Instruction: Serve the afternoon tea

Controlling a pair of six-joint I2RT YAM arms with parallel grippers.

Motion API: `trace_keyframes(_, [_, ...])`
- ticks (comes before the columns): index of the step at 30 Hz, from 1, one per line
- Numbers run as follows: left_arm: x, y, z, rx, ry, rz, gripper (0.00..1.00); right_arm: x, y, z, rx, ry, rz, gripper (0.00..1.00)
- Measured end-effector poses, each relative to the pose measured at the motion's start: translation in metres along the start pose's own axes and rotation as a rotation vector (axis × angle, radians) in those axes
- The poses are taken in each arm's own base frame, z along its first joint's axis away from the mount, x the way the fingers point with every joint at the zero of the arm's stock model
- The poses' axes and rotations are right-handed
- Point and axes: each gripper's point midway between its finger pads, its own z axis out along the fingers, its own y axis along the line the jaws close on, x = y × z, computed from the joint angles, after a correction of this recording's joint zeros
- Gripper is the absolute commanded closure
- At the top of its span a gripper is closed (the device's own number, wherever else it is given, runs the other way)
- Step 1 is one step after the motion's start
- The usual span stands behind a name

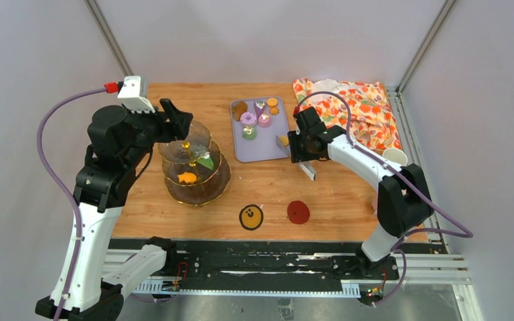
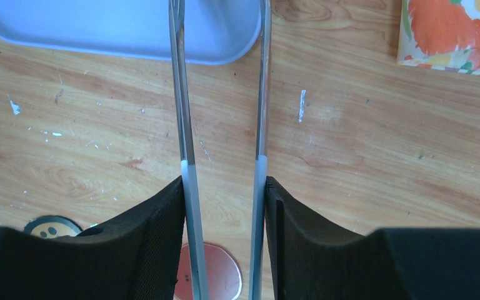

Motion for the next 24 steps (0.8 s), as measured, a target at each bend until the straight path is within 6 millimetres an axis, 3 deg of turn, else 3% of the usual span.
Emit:
trace_keyframes(10, [-0.002,0.003,-0.001,-0.015,-0.009,0.008,0.26,-0.014,0.009,0.008,0.028,-0.025,-0.041,0.6])
trace_keyframes(17, [-0.003,0.003,-0.003,-0.016,-0.014,0.009,0.26,-0.011,0.013,0.009,0.065,-0.025,-0.102,0.53])
trace_keyframes(24, [-0.003,0.003,-0.003,-0.016,-0.014,0.009,0.26,-0.007,0.012,0.016,0.082,-0.003,-0.122,0.52])
